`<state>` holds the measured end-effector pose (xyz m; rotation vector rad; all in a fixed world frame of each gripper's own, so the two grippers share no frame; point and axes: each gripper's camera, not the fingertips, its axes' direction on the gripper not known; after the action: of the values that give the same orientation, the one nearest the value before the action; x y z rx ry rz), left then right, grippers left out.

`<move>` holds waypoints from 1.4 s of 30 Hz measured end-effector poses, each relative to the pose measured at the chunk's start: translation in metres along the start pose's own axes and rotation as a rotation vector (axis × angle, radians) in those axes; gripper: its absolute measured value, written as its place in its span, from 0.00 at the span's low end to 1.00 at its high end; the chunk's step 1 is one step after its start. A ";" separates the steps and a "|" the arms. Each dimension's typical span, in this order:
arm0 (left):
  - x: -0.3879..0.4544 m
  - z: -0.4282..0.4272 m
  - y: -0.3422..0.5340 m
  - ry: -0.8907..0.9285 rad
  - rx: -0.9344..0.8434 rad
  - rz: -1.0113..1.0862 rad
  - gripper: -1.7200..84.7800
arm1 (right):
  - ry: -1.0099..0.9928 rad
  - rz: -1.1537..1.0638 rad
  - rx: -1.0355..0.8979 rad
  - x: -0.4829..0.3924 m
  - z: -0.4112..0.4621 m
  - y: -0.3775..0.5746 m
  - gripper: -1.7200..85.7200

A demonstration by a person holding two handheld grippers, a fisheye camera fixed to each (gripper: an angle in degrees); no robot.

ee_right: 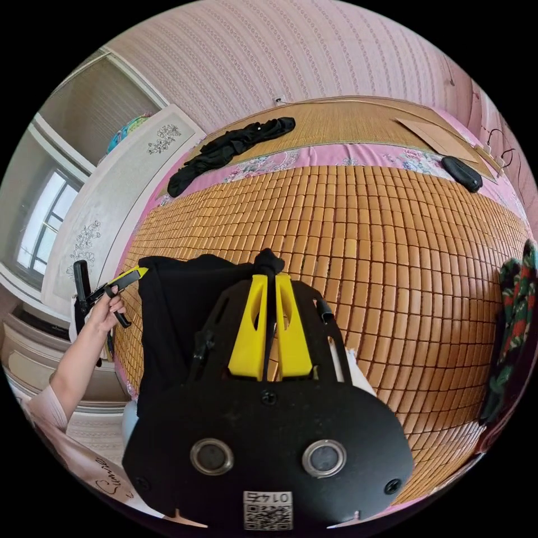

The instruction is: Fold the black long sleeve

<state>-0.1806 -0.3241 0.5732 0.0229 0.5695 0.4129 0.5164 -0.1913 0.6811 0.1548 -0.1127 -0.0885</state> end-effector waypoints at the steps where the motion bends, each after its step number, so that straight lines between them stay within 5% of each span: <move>1: 0.004 -0.003 -0.003 -0.004 0.016 0.009 0.01 | 0.009 -0.005 0.028 0.001 -0.010 -0.001 0.04; 7: 0.049 -0.048 0.009 0.044 0.059 0.206 0.02 | -0.082 -0.173 0.091 -0.017 -0.059 0.040 0.04; 14: 0.088 -0.116 0.165 0.025 0.064 0.398 0.02 | -0.181 -0.310 -0.018 -0.030 -0.080 0.194 0.04; 19: 0.096 -0.054 0.277 -0.086 -0.214 0.311 0.02 | 0.002 -0.162 -0.259 -0.024 -0.004 0.274 0.02; 25: 0.103 -0.069 0.290 -0.206 -0.215 0.255 0.01 | 0.034 -0.035 -0.218 -0.019 -0.023 0.289 0.02; 28: 0.119 -0.089 0.286 -0.289 -0.225 0.393 0.01 | 0.083 -0.077 -0.129 -0.033 -0.044 0.282 0.03; 33: 0.172 -0.071 0.267 -0.062 -0.102 0.403 0.10 | -0.147 -0.204 -0.073 -0.086 -0.014 0.245 0.09; 36: 0.186 -0.019 0.264 0.005 -0.228 0.358 0.13 | -0.138 -0.187 -0.155 -0.109 0.030 0.222 0.16; 42: 0.204 0.001 0.285 -0.063 -0.288 0.382 0.05 | 0.045 -0.271 -0.156 -0.145 0.050 0.222 0.05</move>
<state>-0.1313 0.0160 0.5062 -0.1334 0.4383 0.8603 0.3847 0.0338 0.7499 0.0156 -0.0388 -0.3631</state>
